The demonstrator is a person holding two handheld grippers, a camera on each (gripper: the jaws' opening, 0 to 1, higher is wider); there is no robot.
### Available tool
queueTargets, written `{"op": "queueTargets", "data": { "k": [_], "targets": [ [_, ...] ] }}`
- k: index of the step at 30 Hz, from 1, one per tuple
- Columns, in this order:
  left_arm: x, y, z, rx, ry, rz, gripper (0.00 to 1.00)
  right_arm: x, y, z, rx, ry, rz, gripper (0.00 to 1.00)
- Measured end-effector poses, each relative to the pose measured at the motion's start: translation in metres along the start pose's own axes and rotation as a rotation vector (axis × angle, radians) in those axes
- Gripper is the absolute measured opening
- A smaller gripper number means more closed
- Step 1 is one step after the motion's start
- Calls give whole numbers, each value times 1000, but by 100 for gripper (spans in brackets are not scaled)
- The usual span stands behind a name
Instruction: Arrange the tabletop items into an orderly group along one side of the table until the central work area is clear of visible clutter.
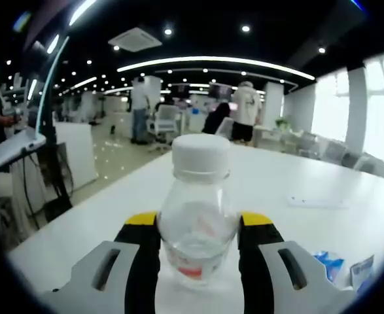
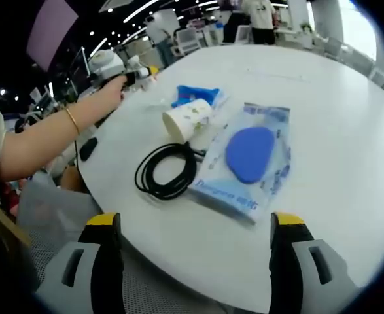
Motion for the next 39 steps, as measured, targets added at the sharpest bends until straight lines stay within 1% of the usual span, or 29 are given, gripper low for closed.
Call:
{"op": "queueTargets", "data": {
  "k": [5,9,11,12,13,14,15,16,17,20,22,23,25,27,29,31,32,33,34,35,36,37,38,39],
  "targets": [
    [-2,-1,-1,14,-2,24,44,-1,-1,-1,0,2,-1,93],
    [-3,-4,-2,44,-16,32,44,-2,-2,1,4,-5,-3,93],
    [-3,-8,-2,79,-25,19,45,-2,-2,1,3,-5,-4,93],
    [-4,-8,-3,72,-26,22,45,-2,-2,1,3,-4,-4,93],
    [-4,-9,-2,64,-29,8,45,-2,-3,0,4,1,-5,93],
    [-5,-11,-1,30,-28,-4,46,-2,-3,0,6,3,-6,94],
    [-4,-12,0,25,-32,-18,49,-3,-4,-1,9,3,-8,94],
    [-4,-12,3,26,-45,-23,51,-3,-4,-1,10,2,-9,94],
    [-4,-12,6,51,-62,-26,52,-3,-5,0,12,0,-12,94],
    [-5,-16,13,89,-91,-72,60,-4,-6,1,14,-4,-15,94],
    [-6,-18,15,95,-100,-107,65,-4,-6,1,16,-5,-15,94],
    [-6,-20,16,113,-112,-141,67,-4,-6,1,15,-4,-16,94],
    [-6,-18,17,148,-129,-175,74,-4,-6,1,13,-3,-18,94],
    [-6,-15,13,156,-114,-214,77,-4,-6,1,14,-4,-16,94],
    [-7,-13,12,154,-118,-248,77,-4,-6,1,13,-5,-16,94],
    [-9,-12,12,144,-123,-290,80,-4,-6,1,12,-4,-16,94],
    [-10,-11,12,151,-122,-318,81,-4,-6,1,11,-4,-16,94],
    [-9,-10,12,154,-126,-328,82,-4,-6,1,10,-3,-15,94],
    [-10,-11,11,173,-125,-360,82,-3,-5,1,9,-2,-13,94],
    [-10,-10,10,183,-118,-368,82,-3,-5,1,8,-2,-13,94],
    [-9,-9,9,211,-122,-370,84,-3,-5,1,6,0,-12,95],
    [-10,-10,9,232,-124,-391,84,-3,-5,1,5,0,-11,95],
    [-11,-11,8,237,-122,-417,84,-3,-4,1,2,-1,-9,95],
    [-13,-14,7,250,-119,-456,82,-3,-4,2,-3,-7,-5,96]
  ]
}}
Point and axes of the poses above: the point that each gripper's makers call its tool centre point, and the gripper's own axes: x roughly forward along the fingers, y roughly to its left, z roughly out of its top, the point moved 2 cm from there along -x, roughly backward along the fingers, and after that the axes turned 6 degrees about z, right-handed, at the moved point
